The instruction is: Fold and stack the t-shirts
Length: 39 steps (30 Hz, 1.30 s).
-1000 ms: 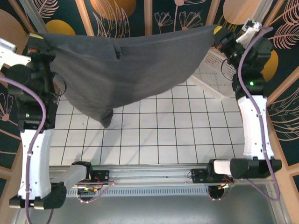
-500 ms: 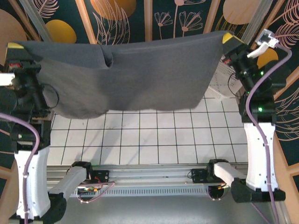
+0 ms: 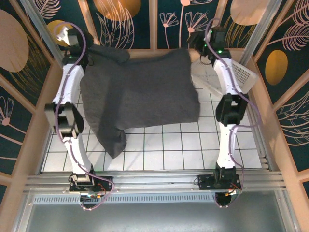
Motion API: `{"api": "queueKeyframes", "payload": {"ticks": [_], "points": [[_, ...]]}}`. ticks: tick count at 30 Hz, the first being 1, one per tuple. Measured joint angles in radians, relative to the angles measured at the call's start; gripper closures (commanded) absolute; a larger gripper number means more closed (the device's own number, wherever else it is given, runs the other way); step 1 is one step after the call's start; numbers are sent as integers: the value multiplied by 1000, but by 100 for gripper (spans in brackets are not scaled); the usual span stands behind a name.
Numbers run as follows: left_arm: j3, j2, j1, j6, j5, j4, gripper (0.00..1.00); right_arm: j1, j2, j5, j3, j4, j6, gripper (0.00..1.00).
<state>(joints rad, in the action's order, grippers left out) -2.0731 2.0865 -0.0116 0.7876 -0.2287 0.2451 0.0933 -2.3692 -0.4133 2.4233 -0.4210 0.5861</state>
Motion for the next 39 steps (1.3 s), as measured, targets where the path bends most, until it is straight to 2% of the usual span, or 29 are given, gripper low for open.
{"api": "queueKeyframes", "payload": {"ticks": [2, 4, 8, 10, 14, 18, 24, 32, 39], "points": [[35, 23, -3, -5, 39, 60, 20, 11, -34, 5, -5, -97, -13, 40], [137, -27, -3, -6, 74, 72, 22, 26, 0, 24, -98, -130, -33, 39], [456, -275, -2, -4, 142, 83, 31, 91, 271, 77, -517, -100, -53, 39], [602, -409, -3, 6, 159, 98, 38, 136, 404, 93, -681, -74, -53, 43], [819, -570, -3, 44, 153, 171, 49, 218, 609, 102, -964, 33, -33, 46], [963, -594, -3, 85, 95, 278, 52, 242, 645, 135, -1140, 77, -27, 46], [1075, -607, -3, 144, 69, 354, 53, 264, 577, 227, -1209, 62, -31, 47], [1059, -591, -3, 160, 72, 351, 54, 308, 467, 324, -1159, -9, -83, 50], [1011, -588, -3, 160, 96, 333, 56, 368, 466, 372, -1159, -70, -111, 54]]}}
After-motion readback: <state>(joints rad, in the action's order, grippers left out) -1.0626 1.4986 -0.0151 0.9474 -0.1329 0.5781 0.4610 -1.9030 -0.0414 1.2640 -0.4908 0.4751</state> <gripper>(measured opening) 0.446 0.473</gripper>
